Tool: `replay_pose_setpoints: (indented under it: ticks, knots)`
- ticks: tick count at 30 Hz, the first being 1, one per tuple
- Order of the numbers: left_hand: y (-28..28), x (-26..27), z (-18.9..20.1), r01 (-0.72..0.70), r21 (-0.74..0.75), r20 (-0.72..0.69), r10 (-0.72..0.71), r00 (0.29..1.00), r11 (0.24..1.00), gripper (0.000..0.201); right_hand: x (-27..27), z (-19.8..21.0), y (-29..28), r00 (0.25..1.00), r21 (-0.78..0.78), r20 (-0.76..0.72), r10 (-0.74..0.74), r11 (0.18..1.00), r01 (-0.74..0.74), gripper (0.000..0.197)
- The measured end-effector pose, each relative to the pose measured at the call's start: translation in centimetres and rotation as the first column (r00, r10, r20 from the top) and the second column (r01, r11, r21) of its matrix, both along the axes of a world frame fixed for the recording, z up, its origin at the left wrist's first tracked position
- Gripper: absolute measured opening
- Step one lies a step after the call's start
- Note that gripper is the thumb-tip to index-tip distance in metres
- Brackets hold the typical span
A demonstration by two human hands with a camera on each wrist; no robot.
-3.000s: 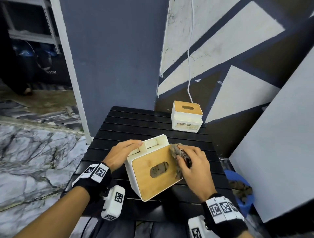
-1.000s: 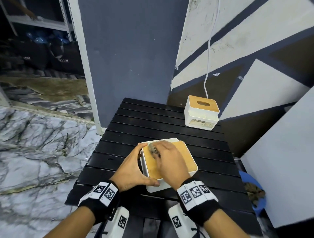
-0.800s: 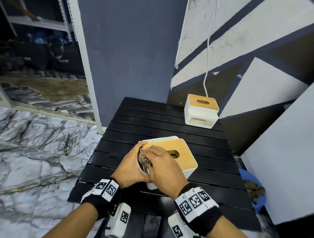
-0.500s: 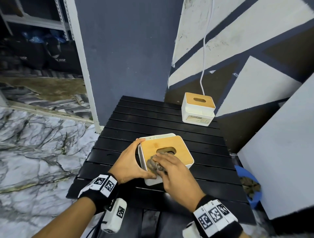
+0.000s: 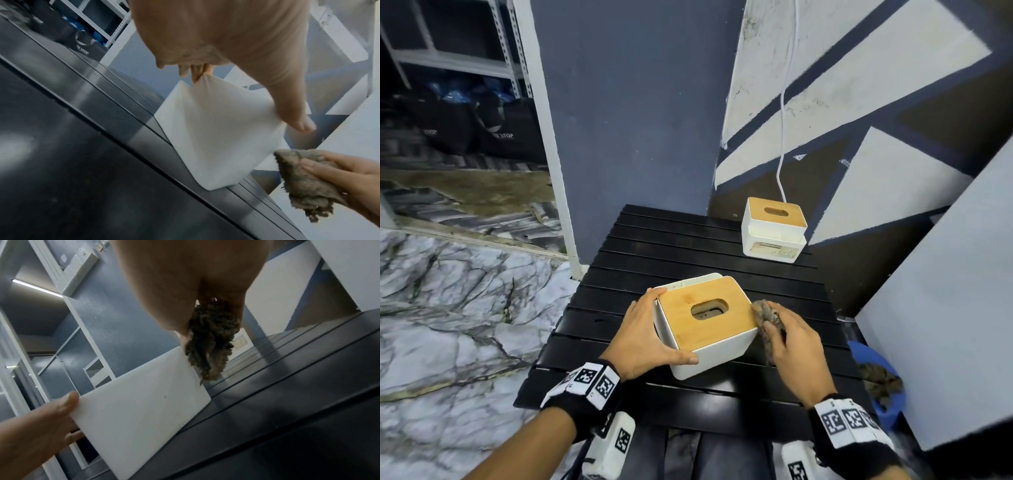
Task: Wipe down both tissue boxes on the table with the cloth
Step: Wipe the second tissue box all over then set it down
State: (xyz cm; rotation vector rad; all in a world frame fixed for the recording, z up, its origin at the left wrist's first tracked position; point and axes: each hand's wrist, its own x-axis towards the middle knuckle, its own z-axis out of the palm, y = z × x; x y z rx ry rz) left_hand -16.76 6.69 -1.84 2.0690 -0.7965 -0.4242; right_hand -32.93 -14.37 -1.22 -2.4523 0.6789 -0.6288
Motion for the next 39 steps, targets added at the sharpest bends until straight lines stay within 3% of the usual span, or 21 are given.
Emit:
replay_pose_setpoints:
  ticks: [6, 9, 11, 14, 17, 20, 23, 29, 35, 39]
  knots:
    - [-1.1, -1.2, -0.7, -0.143, 0.110, 0.138, 0.127, 0.982, 0.984, 0.144, -0.4, -1.7, -0.6, 0.986, -0.015, -0.095, -0.139, 0.990, 0.138, 0.034]
    - [-1.6, -1.4, -0.9, -0.175, 0.115, 0.125, 0.160, 0.979, 0.978, 0.147, -0.6, -3.0, 0.3, 0.957, -0.005, -0.281, -0.074, 0.997, 0.076, 0.028]
    - [-1.6, -1.6, -0.7, -0.161, 0.117, 0.107, 0.149, 0.983, 0.980, 0.146, -0.5, -3.3, 1.3, 0.927, -0.079, -0.368, -0.069, 0.996, 0.043, 0.028]
    - [-1.3, -1.1, -0.2, -0.165, 0.065, 0.042, 0.162, 0.986, 0.984, 0.121, 0.0, -1.9, 3.1, 0.958, -0.119, -0.279, -0.073, 0.992, 0.041, 0.037]
    - [-1.3, 0.8, -0.4, -0.202, -0.051, -0.012, 0.202, 0.979, 0.978, 0.078, 0.8, 0.3, 5.7, 0.996, 0.042, -0.084, 0.007, 0.999, -0.004, 0.045]
    - [-1.1, 2.6, -0.7, -0.090, -0.126, -0.129, 0.074, 0.989, 0.988, 0.068, 1.6, 1.1, 8.5, 0.996, 0.175, -0.014, 0.087, 0.981, -0.084, 0.056]
    - [-0.6, 2.9, -1.4, -0.020, -0.143, -0.106, 0.005, 0.994, 0.990, 0.053, 2.6, 0.1, 9.7, 0.991, 0.191, -0.036, 0.127, 0.975, -0.117, 0.069]
    - [1.5, 1.8, -3.1, 0.003, -0.115, 0.065, 0.005, 0.998, 0.993, 0.043, 3.9, -0.9, 7.6, 0.983, 0.163, -0.115, 0.141, 0.979, -0.122, 0.082]
    - [2.1, 0.4, -2.8, 0.019, -0.148, 0.116, -0.002, 0.993, 0.989, 0.044, 5.0, 0.9, 3.5, 0.944, 0.034, -0.313, 0.104, 0.995, -0.098, 0.079]
    - [0.5, 2.9, -1.8, 0.000, -0.189, 0.141, 0.027, 0.990, 0.982, 0.050, 4.5, 2.8, 5.1, 0.970, -0.078, -0.234, 0.067, 0.993, -0.087, 0.064]
